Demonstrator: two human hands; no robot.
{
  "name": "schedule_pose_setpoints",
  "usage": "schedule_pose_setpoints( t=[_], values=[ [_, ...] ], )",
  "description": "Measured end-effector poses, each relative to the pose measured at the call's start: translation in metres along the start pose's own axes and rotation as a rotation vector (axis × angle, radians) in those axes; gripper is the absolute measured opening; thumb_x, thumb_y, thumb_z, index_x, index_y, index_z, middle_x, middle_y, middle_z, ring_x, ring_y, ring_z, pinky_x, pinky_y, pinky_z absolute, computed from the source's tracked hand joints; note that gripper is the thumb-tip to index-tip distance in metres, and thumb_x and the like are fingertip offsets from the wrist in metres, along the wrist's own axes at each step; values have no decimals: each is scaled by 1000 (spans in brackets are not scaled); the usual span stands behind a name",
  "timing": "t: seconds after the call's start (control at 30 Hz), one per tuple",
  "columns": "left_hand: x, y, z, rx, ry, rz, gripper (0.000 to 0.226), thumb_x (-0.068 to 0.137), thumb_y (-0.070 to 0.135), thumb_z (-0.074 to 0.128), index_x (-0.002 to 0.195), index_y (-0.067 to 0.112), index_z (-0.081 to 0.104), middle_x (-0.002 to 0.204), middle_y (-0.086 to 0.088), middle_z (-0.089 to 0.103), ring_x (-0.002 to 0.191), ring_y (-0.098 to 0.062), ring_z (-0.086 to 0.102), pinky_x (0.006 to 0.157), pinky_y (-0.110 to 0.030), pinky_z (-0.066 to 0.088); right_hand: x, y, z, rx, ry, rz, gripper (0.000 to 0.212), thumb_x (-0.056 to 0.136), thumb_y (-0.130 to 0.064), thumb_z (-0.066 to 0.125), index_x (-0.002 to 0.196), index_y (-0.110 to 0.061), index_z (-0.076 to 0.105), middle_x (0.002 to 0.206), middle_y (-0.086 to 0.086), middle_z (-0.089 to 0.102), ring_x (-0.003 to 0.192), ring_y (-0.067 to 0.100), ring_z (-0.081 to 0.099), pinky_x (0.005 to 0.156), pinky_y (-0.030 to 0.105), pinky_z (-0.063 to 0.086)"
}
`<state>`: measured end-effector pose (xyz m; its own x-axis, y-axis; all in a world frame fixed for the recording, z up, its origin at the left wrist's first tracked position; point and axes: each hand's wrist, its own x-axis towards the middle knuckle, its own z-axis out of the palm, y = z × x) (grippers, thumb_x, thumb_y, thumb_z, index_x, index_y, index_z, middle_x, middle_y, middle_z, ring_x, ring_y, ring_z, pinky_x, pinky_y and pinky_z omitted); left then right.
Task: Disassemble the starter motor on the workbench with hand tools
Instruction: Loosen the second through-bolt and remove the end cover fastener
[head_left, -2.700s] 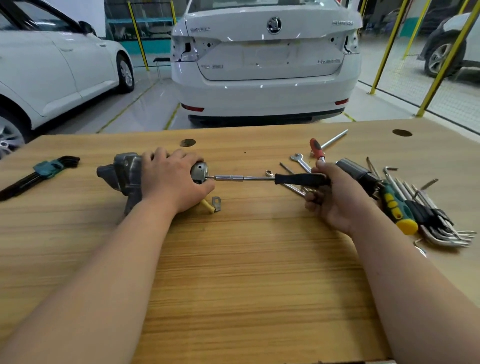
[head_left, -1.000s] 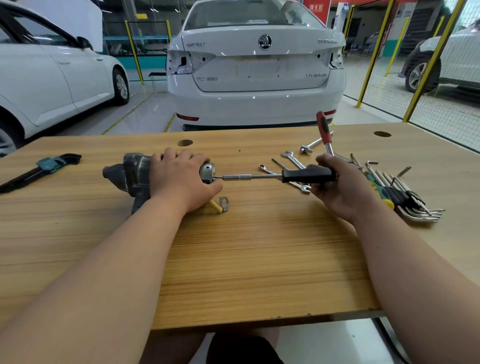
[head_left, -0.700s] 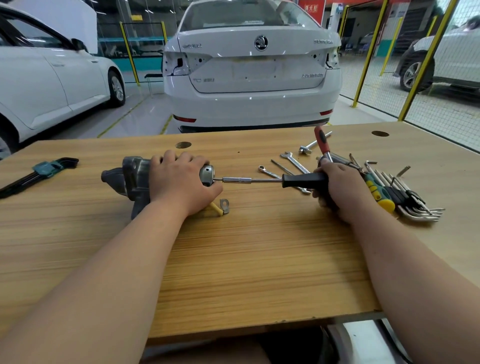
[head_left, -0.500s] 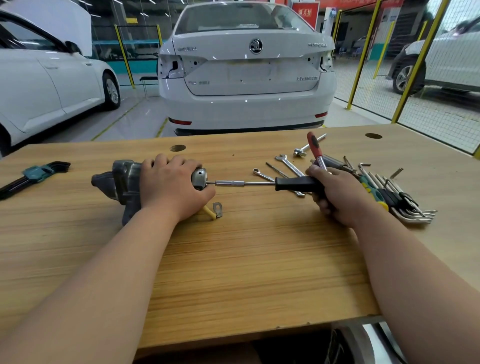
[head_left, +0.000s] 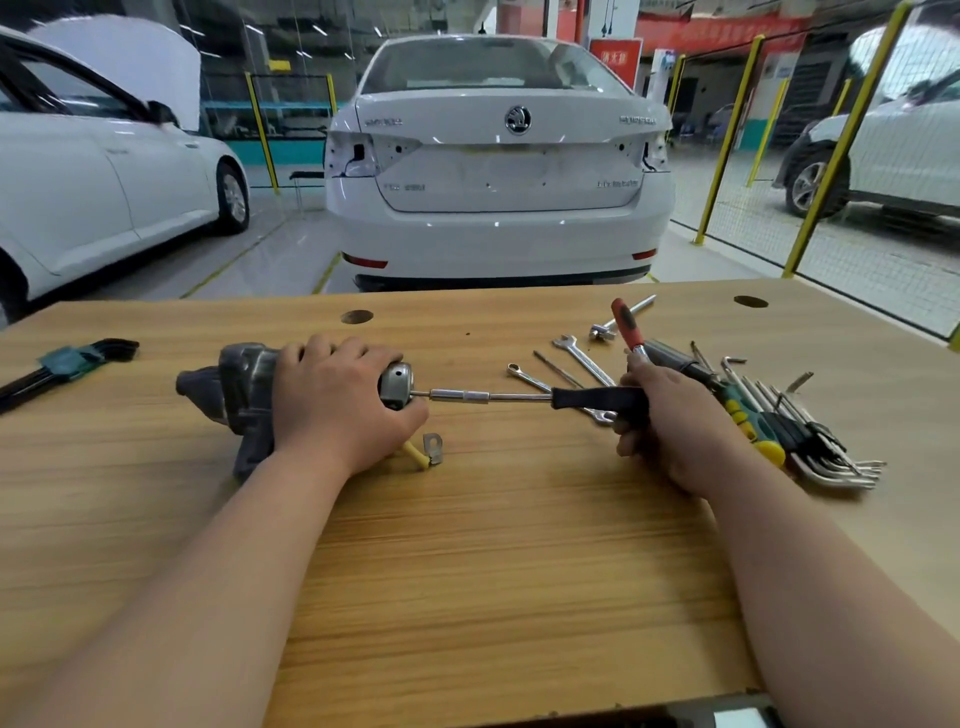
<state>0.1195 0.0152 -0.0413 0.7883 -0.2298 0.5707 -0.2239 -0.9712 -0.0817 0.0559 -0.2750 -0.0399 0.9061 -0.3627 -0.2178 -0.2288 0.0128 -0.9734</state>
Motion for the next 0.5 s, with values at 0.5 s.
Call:
schedule_pose_setpoints(
  t=[0.5],
  values=[
    [-4, 2, -7, 2, -19, -13, 66, 67, 71, 36, 118, 37, 61, 114, 8, 64, 104, -23, 50, 89, -39, 25, 0, 5, -11, 177, -186, 15, 43, 91, 7, 49, 119, -25, 59, 112, 19, 56, 75, 24, 57, 54, 28, 52]
  ],
)
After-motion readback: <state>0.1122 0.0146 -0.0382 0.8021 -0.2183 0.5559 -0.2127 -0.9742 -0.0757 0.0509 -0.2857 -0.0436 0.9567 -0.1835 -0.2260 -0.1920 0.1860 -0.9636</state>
